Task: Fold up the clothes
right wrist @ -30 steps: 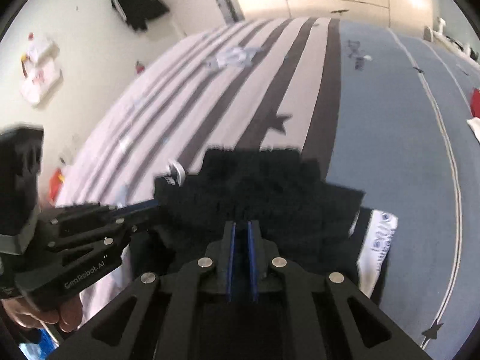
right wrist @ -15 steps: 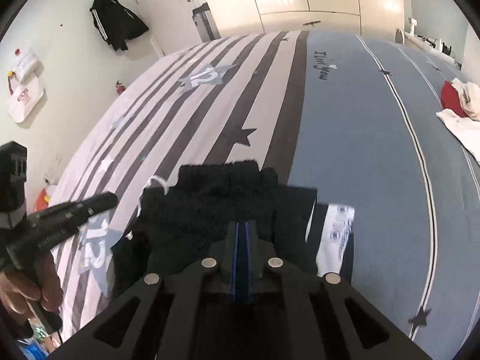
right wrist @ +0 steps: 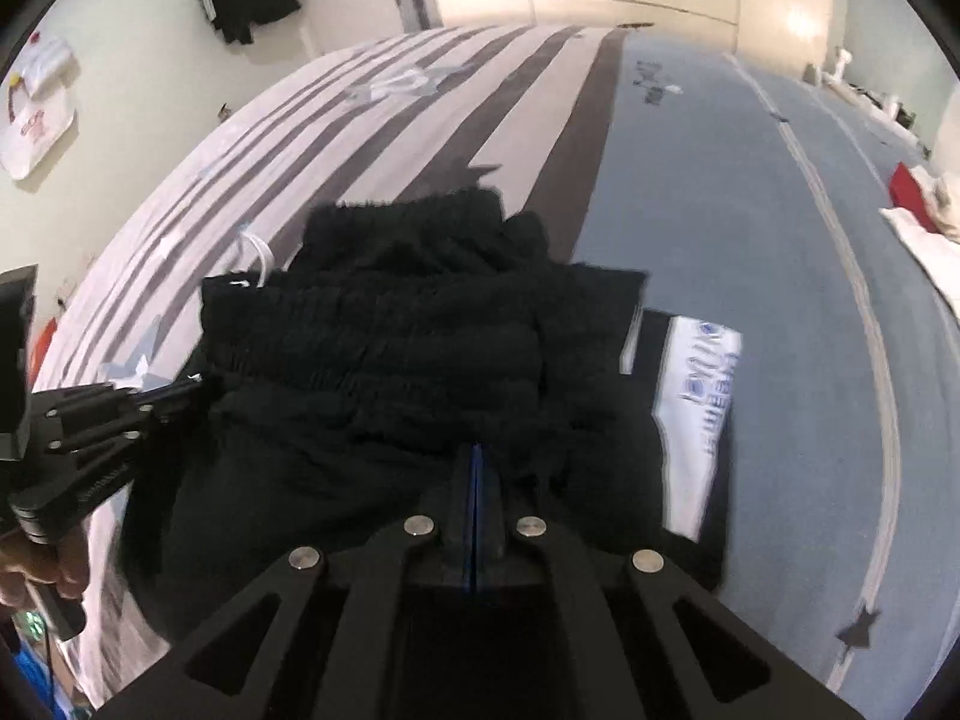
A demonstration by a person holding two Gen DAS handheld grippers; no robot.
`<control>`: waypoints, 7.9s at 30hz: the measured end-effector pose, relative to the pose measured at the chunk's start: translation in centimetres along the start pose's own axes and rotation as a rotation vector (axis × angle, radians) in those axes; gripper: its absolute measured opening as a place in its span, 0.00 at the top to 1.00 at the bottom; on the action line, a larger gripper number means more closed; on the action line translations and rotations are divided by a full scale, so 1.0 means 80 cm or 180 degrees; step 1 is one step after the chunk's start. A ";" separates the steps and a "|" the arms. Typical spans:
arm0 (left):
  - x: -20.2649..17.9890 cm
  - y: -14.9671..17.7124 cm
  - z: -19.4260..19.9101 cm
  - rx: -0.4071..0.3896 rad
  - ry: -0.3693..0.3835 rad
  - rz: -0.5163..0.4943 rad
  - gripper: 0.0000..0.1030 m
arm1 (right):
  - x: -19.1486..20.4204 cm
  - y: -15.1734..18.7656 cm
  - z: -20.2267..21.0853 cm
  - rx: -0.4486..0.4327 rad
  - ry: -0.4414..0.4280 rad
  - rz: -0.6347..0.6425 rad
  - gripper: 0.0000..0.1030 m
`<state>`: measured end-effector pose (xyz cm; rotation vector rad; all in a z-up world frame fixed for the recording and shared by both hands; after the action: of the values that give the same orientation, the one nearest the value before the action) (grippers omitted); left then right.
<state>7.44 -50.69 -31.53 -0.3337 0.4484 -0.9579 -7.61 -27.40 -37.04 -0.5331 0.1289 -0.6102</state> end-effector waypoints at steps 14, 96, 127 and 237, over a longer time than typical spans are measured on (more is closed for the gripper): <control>0.037 0.090 0.019 0.0261 -0.0236 0.0029 0.98 | -0.008 0.112 0.044 0.0293 0.0387 -0.0457 1.00; -0.060 -0.053 0.029 -0.0135 0.0386 0.0559 0.86 | 0.023 -0.068 0.044 -0.0075 -0.0612 -0.0677 0.86; 0.609 -0.333 0.027 -0.0365 -0.0219 0.0281 0.85 | 0.636 -0.494 -0.245 -0.0318 -0.0444 -0.0541 0.85; 0.648 -0.336 0.026 -0.0403 -0.0220 0.0035 0.98 | 0.512 -0.433 -0.195 -0.0545 0.0506 -0.0371 0.95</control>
<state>15.23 -108.54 -28.63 -0.4772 0.4483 -0.9064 3.90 -81.76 -31.07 -0.6608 0.3040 -0.7598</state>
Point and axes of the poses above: each gripper's, at about its wrist camera, not at the fingertips, and z roughly against the way its jaws point, x to its left, y to its underside, the point moved 3 cm from there along -z, roughly the way its jaws point, and after that the axes turned 12 degrees about z, right-handed, at the moved point
